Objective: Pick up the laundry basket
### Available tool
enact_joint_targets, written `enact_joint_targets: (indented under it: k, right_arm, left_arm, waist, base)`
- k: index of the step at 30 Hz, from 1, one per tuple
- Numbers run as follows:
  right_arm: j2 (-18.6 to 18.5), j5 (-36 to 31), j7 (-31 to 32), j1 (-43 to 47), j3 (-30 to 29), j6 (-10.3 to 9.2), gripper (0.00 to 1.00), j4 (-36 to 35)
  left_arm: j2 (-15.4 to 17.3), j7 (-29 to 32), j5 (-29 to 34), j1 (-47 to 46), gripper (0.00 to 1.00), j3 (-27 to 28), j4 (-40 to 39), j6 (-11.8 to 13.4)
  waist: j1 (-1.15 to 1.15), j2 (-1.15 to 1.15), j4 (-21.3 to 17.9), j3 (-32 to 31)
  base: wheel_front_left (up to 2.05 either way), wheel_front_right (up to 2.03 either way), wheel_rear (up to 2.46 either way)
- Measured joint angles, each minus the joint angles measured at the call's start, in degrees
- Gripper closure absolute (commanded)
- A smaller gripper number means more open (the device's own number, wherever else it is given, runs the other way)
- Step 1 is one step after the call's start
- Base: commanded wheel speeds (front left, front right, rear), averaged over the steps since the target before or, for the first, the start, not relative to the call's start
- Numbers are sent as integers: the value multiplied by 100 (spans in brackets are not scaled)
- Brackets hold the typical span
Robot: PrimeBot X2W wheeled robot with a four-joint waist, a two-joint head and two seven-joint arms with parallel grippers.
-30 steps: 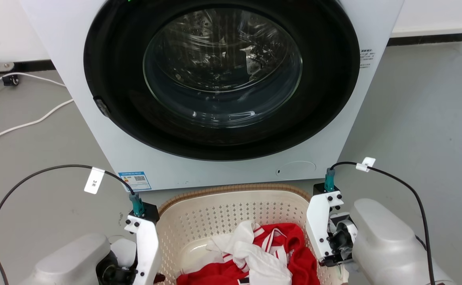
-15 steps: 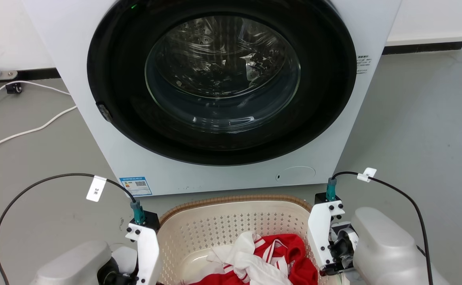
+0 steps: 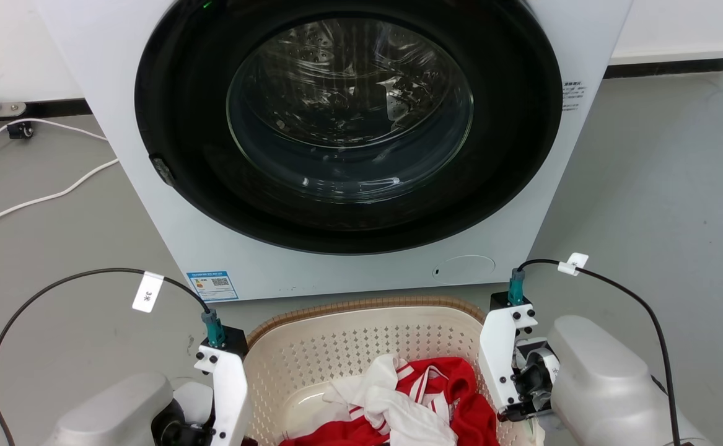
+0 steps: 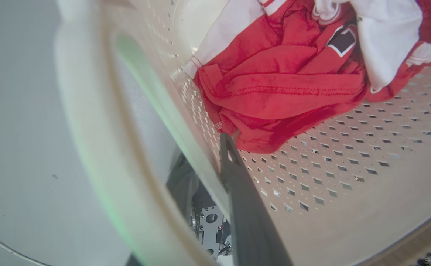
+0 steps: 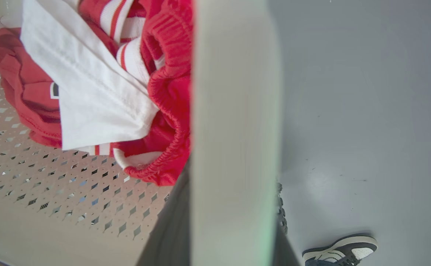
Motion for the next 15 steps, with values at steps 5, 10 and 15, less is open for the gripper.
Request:
enact_joint_targets:
  k: [5,10,15]
  right_arm:
    - [5,53,-41,-42,32,0,100,64]
    - [5,98,-66,-73,76,0,100,98]
    - [7,137,-94,-114,108,0,100,125]
  left_arm:
    - [-13,-9,34,-30,100,2,36,-1]
    - [-32,-2,23,-40,100,2,74,-2]
    - [-38,26,18,-93,100,3,98,-5]
  waist:
    - [0,0,5,13]
    - [0,0,0,24]
    - [0,0,-1,42]
  base:
    - [0,0,0]
    - [0,0,0]
    - [0,0,0]
